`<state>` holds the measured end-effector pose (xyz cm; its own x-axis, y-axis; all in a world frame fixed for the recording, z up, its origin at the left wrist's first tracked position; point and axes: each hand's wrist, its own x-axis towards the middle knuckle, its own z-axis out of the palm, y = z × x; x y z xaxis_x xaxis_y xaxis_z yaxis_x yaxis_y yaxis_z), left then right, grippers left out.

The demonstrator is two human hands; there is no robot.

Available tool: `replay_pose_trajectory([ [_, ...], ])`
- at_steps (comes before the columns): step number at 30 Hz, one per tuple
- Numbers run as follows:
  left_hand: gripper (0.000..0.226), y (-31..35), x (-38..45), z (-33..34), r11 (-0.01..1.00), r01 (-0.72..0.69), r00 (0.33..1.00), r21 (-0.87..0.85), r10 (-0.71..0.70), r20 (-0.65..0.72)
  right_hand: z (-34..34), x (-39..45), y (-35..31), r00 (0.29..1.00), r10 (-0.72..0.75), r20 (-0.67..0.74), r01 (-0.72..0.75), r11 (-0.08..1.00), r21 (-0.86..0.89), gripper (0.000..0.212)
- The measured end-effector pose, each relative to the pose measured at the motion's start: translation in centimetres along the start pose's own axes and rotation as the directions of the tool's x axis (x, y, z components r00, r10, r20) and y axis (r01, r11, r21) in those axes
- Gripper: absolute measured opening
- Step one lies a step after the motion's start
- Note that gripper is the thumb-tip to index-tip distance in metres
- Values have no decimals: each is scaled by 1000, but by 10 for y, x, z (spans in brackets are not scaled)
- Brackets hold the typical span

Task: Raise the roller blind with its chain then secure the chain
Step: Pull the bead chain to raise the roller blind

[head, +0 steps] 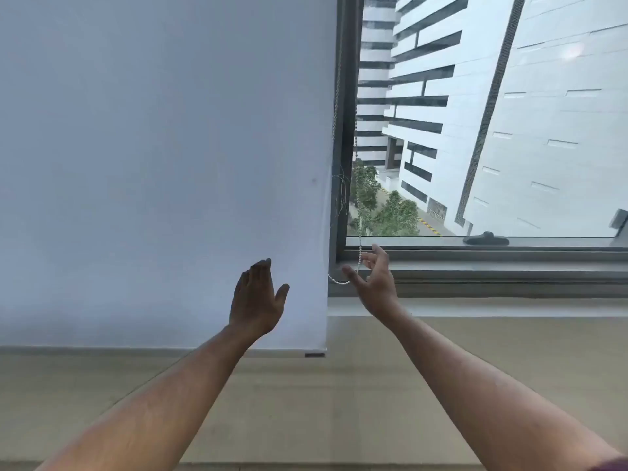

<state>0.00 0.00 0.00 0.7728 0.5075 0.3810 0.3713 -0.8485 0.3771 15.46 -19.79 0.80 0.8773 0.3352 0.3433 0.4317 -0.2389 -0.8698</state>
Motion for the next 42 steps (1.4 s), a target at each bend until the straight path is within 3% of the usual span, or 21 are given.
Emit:
replay_pose_trajectory([
  [3, 69, 11, 3, 8, 993, 80, 997, -91, -81, -5, 0, 14, -4, 998, 36, 58, -45, 985, 168, 75],
  [8, 63, 30, 5, 19, 955, 189, 982, -228, -183, 47, 10, 17, -12, 981, 80, 179, -154, 879, 450, 24],
  [11, 54, 38, 8, 21, 919, 211, 977, -333, -196, 78, 14, 8, -9, 976, 124, 179, -196, 858, 474, 30],
  [19, 30, 67, 31, 7, 790, 143, 979, -597, -24, 202, 25, -27, 20, 957, 260, 131, -290, 804, 520, 36],
  [25, 39, 116, 40, -8, 450, 179, 949, -875, 154, 274, 38, -39, 20, 968, 240, 72, -244, 837, 490, 39],
  [31, 36, 136, 33, -15, 329, 119, 983, -937, 97, 159, 40, -44, 21, 966, 254, 39, -243, 854, 461, 37],
  [37, 52, 148, 51, -48, 185, 128, 962, -974, 214, 167, 34, -45, 16, 951, 301, 65, -295, 829, 474, 31],
  [39, 54, 143, 53, -46, 171, 121, 974, -978, 169, 150, 31, -44, 14, 948, 306, 86, -309, 827, 469, 31],
  [42, 57, 133, 56, -44, 230, 71, 987, -971, 127, 102, 27, -44, 15, 944, 316, 101, -325, 820, 471, 30],
])
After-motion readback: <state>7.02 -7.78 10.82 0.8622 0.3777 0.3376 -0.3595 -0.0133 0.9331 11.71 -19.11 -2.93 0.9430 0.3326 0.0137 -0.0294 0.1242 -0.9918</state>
